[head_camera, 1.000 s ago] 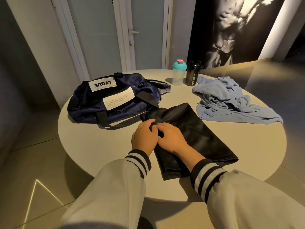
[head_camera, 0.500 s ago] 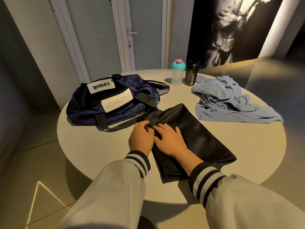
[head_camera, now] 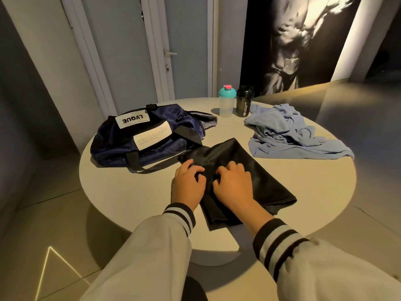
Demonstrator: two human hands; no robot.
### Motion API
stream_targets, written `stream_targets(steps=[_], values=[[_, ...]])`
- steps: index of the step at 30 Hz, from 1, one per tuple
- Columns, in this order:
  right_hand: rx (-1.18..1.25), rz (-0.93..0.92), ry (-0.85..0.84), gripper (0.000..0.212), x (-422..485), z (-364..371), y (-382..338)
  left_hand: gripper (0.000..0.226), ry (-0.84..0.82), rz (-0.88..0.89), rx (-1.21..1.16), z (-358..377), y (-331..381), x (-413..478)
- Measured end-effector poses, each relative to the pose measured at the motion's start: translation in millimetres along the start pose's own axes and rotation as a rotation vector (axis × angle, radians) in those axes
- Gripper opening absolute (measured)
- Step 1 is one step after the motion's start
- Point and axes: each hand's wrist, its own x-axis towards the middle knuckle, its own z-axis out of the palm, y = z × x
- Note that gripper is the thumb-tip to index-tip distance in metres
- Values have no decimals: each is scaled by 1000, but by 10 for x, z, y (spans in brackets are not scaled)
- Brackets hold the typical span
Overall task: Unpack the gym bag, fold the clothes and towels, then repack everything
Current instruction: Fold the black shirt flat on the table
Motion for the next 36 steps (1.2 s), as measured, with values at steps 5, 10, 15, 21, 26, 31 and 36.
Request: stream_targets(steps=[5, 10, 15, 21, 26, 31, 36], values=[[23, 40, -29, 26, -256, -36, 278, 19, -111, 227, 23, -10, 181, -491], [197, -2, 17, 21, -412, -199, 451, 31, -275, 298, 134, -44, 270, -781], [415, -1, 96, 21, -594, -219, 754, 21, -190, 264, 163, -54, 259, -791], [539, -105, 5, 17, -734, -166, 884, 26, -200, 305, 209, -32, 245, -827], [434, -163, -84, 22, -769, -174, 878, 21, -191, 317, 233, 13, 216, -806], [441, -124, -55, 11, -729, -167, 860, 6, -125, 314, 235, -9, 213, -778], [508, -140, 4, 24, -728, -158, 857, 15, -183, 348, 200, -13, 251, -810]])
